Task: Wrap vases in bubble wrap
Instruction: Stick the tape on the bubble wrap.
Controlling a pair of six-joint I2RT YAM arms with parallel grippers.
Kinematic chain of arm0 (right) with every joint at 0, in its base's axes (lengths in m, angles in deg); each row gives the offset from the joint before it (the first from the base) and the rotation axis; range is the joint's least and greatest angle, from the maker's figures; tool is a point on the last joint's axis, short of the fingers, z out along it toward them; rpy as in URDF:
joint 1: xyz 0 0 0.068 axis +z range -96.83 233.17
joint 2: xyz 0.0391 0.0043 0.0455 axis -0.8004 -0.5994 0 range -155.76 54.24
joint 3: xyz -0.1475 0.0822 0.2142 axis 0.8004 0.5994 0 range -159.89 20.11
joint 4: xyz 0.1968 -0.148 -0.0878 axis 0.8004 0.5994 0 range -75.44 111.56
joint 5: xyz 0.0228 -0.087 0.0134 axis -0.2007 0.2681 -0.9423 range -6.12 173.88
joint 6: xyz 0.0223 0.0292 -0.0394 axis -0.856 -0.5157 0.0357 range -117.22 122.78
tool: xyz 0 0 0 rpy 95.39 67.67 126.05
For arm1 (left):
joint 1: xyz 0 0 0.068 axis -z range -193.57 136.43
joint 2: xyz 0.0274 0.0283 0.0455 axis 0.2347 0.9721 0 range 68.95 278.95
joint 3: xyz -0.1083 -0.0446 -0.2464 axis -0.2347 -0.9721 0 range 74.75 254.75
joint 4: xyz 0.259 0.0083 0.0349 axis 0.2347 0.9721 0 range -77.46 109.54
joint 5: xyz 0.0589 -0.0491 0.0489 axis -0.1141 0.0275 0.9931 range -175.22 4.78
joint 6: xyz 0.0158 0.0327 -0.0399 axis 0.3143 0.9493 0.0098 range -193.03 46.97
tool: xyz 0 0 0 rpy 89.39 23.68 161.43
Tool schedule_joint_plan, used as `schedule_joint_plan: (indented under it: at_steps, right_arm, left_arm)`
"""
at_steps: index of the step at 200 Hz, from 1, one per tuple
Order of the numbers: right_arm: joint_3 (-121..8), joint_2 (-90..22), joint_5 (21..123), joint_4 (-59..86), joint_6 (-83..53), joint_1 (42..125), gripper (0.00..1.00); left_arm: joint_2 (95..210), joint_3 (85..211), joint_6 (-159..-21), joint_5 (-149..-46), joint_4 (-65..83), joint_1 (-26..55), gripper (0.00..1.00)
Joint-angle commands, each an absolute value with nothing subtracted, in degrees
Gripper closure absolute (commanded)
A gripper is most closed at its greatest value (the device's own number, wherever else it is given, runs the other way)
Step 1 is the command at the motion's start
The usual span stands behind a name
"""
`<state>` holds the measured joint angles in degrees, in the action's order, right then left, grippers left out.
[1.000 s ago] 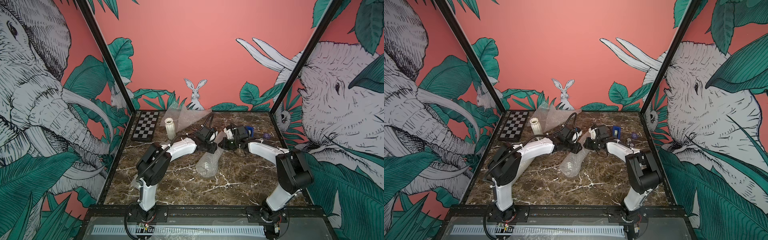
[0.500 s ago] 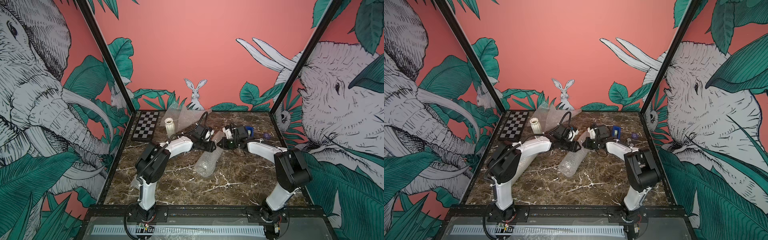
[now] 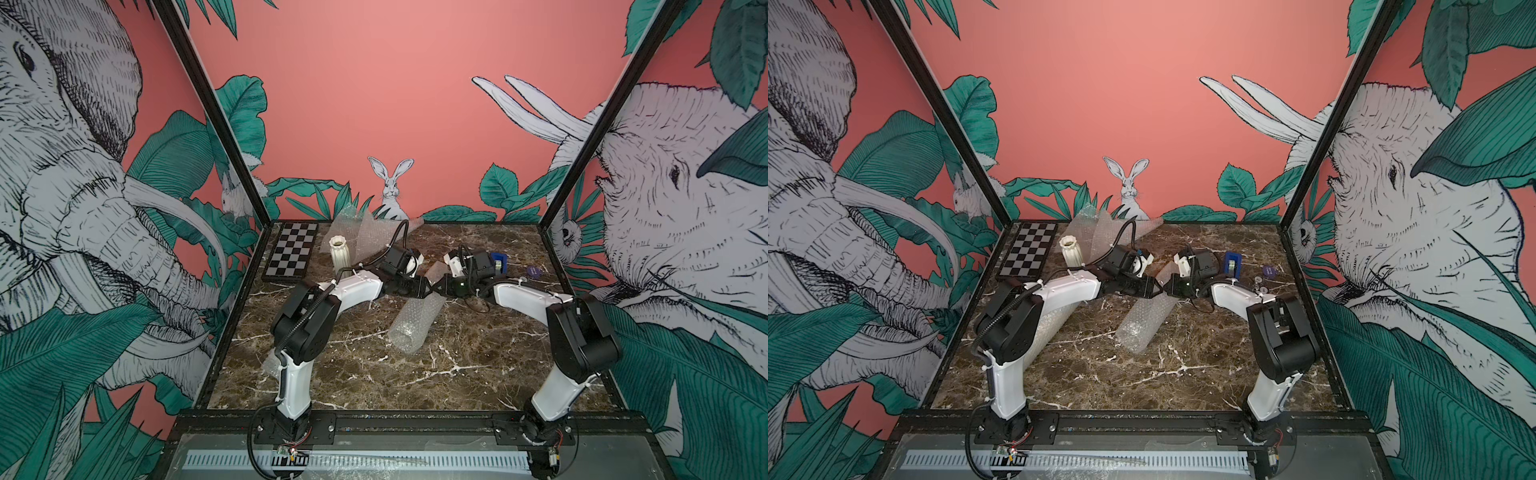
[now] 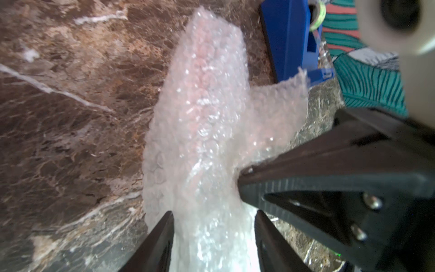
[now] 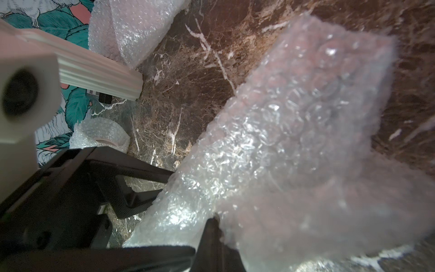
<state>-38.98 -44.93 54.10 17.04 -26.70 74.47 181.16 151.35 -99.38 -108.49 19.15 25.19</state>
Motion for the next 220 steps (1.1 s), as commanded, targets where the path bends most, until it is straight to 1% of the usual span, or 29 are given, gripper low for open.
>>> schedule_joint_plan:
  at_steps: [1,20,62,113,174,200,220]
  right_arm:
    - [-37.83,-46.39,55.57,18.32,-25.83,74.26,1.00]
    - [-37.83,-46.37,55.52,18.17,-26.01,74.26,1.00]
    - [-37.83,-46.31,55.49,18.16,-26.09,74.20,1.00]
    - [-37.94,-46.48,55.24,17.62,-26.33,74.26,1.00]
    - [-38.20,-46.57,55.14,17.81,-26.72,74.35,1.00]
    - [-38.28,-46.17,55.70,18.23,-27.07,74.30,1.00]
    - [-38.33,-45.64,56.09,18.34,-27.44,74.35,0.96]
  left_arm:
    - [181.35,152.64,-101.13,-109.05,16.12,24.72,0.46]
    - [181.54,153.04,-101.68,-109.04,15.47,24.48,0.48]
    - [182.72,154.89,-101.43,-109.73,15.66,24.48,0.49]
    - [185.31,156.93,-101.33,-109.71,16.89,24.48,0.55]
    - [186.20,157.63,-101.77,-109.02,17.05,24.57,0.68]
    - [185.60,157.13,-100.91,-106.86,17.67,25.02,0.77]
    - [185.89,157.32,-100.28,-106.62,18.64,25.27,0.83]
